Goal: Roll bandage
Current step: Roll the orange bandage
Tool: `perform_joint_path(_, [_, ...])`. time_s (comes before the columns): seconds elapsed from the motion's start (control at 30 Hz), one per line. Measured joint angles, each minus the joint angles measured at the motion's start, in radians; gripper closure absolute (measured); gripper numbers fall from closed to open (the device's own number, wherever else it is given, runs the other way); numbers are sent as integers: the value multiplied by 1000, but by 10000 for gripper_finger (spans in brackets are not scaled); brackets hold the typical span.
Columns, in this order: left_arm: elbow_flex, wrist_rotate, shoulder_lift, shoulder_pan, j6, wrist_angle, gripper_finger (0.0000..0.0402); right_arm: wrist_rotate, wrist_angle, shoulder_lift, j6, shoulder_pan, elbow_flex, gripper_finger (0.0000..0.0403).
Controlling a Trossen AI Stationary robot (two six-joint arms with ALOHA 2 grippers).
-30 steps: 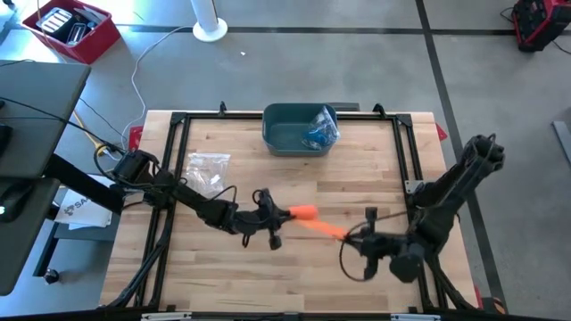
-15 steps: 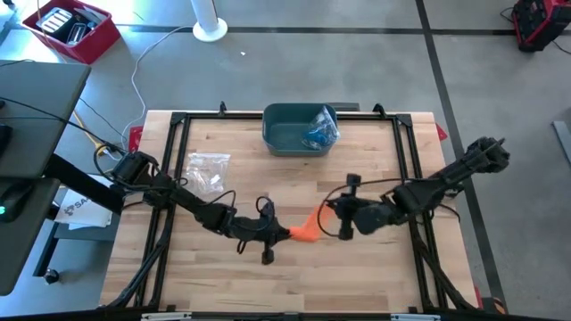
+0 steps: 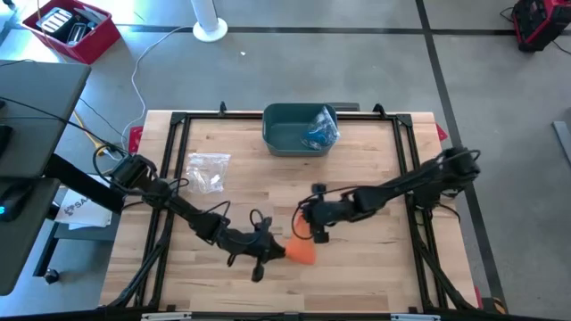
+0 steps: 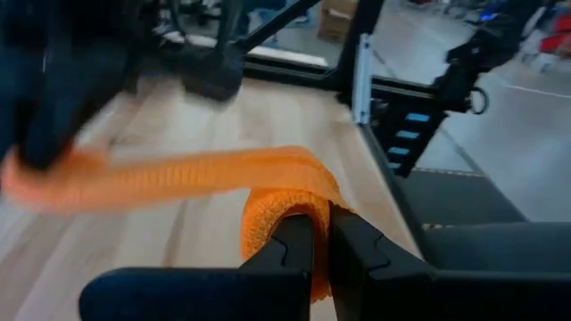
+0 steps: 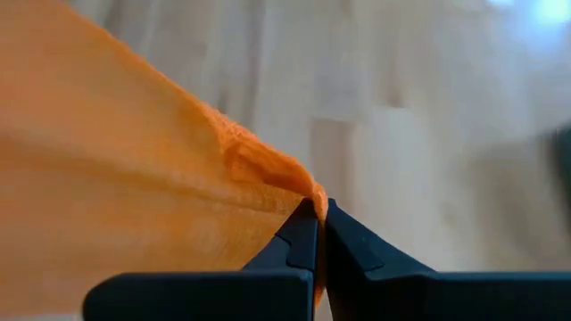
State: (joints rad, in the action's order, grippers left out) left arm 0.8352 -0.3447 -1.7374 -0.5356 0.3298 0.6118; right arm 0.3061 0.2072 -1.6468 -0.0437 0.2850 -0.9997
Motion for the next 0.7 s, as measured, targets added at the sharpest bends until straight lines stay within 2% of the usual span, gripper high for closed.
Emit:
perform_joint_path(0.23, [2,20,-1,-53,-17,77,396,-136,-325,-203,11,23,0,403])
perform_joint_path(0.33, [17,25,-1,-80,5,84,396,-149,-450,-240,10,52,0,402])
perform_joint_path(0.4, [27,25,-1,-95,9,82,396,-164,-466,-244,11,65,0,394])
perform_joint_path(0.53, [46,-12,-1,-116,3,83,396,-190,-458,-225,-8,69,0,346])
perform_joint_path(0.7, [69,-31,-1,-118,-41,97,396,-348,-390,-160,-18,71,0,263])
